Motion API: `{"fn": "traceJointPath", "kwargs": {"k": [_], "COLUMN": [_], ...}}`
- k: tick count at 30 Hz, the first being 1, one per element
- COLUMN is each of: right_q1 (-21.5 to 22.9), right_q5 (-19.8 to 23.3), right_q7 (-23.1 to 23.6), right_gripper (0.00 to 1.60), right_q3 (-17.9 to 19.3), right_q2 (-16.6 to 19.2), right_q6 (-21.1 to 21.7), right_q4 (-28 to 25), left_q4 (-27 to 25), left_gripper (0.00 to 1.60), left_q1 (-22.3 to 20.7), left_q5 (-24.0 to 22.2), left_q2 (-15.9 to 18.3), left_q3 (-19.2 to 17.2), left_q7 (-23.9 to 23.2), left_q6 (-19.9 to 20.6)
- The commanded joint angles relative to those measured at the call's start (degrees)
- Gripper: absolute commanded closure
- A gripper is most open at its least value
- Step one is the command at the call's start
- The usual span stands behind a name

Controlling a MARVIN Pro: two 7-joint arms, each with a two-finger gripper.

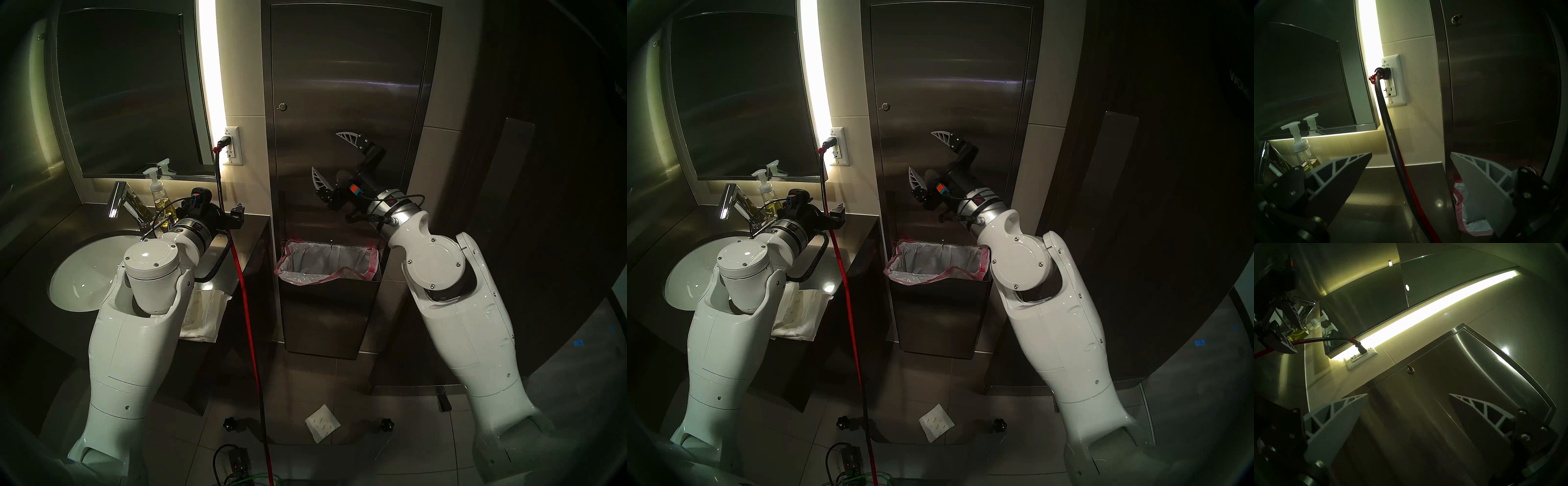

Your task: Twist key and open towel dispenser

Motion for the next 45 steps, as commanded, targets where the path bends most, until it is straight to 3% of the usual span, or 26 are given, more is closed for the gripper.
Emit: {"fn": "traceJointPath", "kwargs": {"k": [1,8,15,27,45], "right_q1": [6.51,10.65,11.2,11.57,17.16], "right_q5": [-4.2,-9.26,-13.44,-14.31,-14.67], "right_q7": [-0.75,-2.48,-4.19,-5.88,-6.9], "right_gripper": [0.0,0.0,0.0,0.0,0.0], "right_q3": [-2.12,-5.29,-7.17,-7.15,-7.16], "right_q2": [-6.03,-9.52,-11.72,-13.22,-16.7], "right_q6": [2.17,7.01,11.41,13.93,14.64], "right_q4": [0.72,3.99,5.5,8.02,16.4], "left_q4": [-0.52,-0.53,-0.55,-0.57,-0.56], "left_gripper": [0.0,0.0,0.0,0.0,0.0], "left_q1": [-0.71,-0.73,-0.77,-0.8,-0.79], "left_q5": [-0.12,-0.03,0.04,0.17,0.38], "left_q2": [-0.09,-0.19,-0.3,-0.43,-0.59], "left_q3": [-0.14,-0.19,-0.26,-0.33,-0.42], "left_q7": [0.0,-0.09,-0.19,-0.31,-0.49], "left_q6": [-0.02,0.03,0.16,0.28,0.3]}}
